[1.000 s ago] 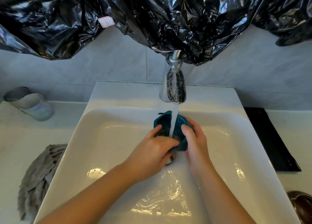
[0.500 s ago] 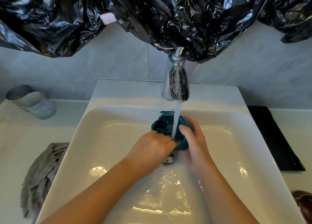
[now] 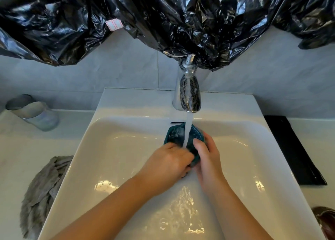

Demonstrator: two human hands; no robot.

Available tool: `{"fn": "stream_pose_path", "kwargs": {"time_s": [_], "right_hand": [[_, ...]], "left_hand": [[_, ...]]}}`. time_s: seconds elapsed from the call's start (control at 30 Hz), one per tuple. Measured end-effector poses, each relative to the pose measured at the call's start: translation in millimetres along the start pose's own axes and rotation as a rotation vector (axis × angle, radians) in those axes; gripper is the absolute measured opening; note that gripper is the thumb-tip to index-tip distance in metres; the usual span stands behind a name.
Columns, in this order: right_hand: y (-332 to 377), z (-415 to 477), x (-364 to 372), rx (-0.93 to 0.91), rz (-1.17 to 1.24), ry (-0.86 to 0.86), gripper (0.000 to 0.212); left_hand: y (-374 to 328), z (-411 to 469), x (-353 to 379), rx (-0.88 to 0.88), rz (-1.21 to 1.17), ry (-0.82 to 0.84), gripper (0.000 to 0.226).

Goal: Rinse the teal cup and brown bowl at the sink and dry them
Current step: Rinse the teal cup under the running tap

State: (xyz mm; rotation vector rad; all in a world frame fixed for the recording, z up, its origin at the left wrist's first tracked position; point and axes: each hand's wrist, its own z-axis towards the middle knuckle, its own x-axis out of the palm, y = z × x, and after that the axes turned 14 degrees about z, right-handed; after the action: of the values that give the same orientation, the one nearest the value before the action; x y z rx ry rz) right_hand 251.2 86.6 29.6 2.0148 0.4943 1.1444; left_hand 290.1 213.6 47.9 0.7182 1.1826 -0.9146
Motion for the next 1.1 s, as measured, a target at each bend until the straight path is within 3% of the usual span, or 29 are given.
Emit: {"fn": "stream_pose_path", "kwargs": {"time_s": [0.13,0.27,0.4,0.53,0.6,0.73,0.83,0.9,0.97,1.1], "right_hand": [[4,0,-2,0.039,0.040,0.058,0.039],[2,-4,6,0.023,0.071,0.063,0.037],[10,1,2,-0.019,-0.029,0.024,0.036],[5,-2,5,0.021,-0.038,0.024,0.030],[8,-2,4,0.014,-0.089,0.008,0.027],[12,-5,2,-0.010,-0.258,0.014,0.026],[16,-7,7,-0.043,-0.329,0.022,0.025],[17,-6,6,-0.088,-0.384,0.018,0.023],[17,-7,5,-0.114,-0.404,0.008,0.021],[16,-10,1,-0.122,-0.433,0.038,0.023]], "left_hand": [[26,-6,-3,0.094,0.247,0.003,0.015],[6,3,-8,-0.043,0.056,-0.037,0.012],[16,0,-4,0.070,0.183,0.015,0.012],[6,-1,-4,-0.089,0.010,0.037,0.011],[3,-3,1,-0.074,0.050,0.026,0.022],[11,-7,0,-0.088,0.304,0.132,0.071],[7,-7,-2,-0.101,0.306,0.133,0.078],[4,-11,-5,-0.159,0.339,0.107,0.070],[-1,-18,-2,-0.166,0.330,0.015,0.043],[-16,-20,6,-0.161,-0.021,-0.146,0.021]]}}
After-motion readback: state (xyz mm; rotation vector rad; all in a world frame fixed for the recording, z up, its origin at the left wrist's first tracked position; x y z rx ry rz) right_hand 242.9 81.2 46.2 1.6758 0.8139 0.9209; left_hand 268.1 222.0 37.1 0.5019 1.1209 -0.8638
